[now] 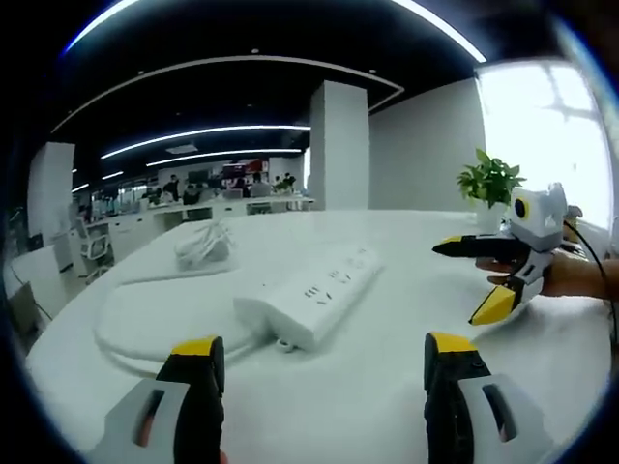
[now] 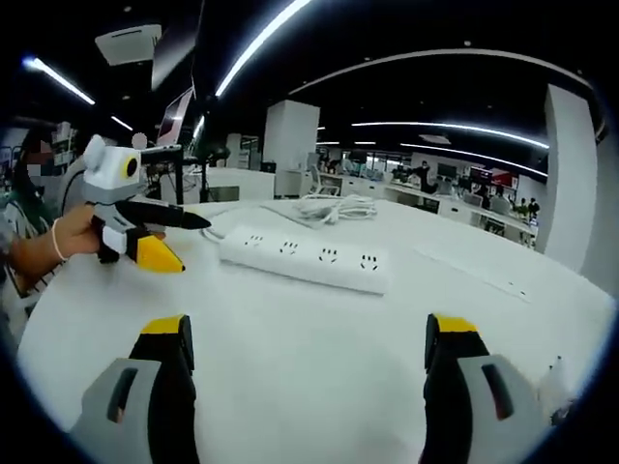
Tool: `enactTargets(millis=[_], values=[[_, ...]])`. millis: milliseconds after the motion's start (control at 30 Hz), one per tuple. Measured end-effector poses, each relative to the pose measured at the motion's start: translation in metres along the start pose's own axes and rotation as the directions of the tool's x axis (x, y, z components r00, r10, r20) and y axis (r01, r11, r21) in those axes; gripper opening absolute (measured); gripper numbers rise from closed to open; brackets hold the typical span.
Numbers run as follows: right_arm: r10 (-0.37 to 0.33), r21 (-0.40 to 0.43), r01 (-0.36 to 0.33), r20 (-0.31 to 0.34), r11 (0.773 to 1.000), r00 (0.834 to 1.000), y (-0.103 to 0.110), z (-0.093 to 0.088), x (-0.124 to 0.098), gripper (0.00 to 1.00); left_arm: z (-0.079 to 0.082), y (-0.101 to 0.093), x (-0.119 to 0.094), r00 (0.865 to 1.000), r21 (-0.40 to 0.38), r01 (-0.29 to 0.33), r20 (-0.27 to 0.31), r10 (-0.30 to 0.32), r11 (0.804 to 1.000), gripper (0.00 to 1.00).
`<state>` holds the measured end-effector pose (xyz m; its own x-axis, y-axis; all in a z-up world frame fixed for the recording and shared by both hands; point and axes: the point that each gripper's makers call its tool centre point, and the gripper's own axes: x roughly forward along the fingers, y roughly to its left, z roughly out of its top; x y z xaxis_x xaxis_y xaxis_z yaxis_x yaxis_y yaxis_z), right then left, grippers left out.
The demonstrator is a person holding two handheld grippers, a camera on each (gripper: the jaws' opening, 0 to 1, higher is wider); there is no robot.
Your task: Straighten the power strip on the desk, plug the charger into it
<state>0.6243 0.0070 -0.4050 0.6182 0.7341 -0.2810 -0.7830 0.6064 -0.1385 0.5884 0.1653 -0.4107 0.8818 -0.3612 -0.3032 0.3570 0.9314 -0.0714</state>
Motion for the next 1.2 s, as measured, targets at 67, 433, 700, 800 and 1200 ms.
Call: enactTargets(millis=[67, 433, 700, 800, 1200], values=[[0.001, 0.005, -0.001, 0.003, 1.000, 1.000, -0.002, 0.002, 0.004, 1.00, 0.001, 0.001, 0.002, 1.000, -0.006, -0.003, 0.002, 0.003, 1.000, 0.86], [0.001, 0.079, 0.001, -0.026, 0.997, 1.000, -0.024, -0.001, 0.029, 1.00, 0.006, 0.002, 0.013, 1.000, -0.042, -0.004, -0.002, 0.004, 0.999, 0.85], [0.006, 0.090, -0.002, -0.039, 0.996, 0.999, -0.032, 0.002, 0.042, 1.00, 0.006, 0.004, 0.018, 1.000, -0.056, -0.006, -0.010, 0.005, 0.998, 0.83], [0.010, 0.090, -0.007, -0.036, 0.996, 0.999, -0.032, 0.004, 0.045, 1.00, 0.006, 0.005, 0.019, 1.000, -0.059, -0.010, -0.012, 0.009, 0.998, 0.83], [0.006, 0.117, -0.003, -0.021, 0.993, 1.000, -0.033, 0.004, 0.056, 0.98, 0.011, 0.012, 0.025, 0.999, -0.059, -0.032, -0.015, 0.031, 0.998, 0.82]])
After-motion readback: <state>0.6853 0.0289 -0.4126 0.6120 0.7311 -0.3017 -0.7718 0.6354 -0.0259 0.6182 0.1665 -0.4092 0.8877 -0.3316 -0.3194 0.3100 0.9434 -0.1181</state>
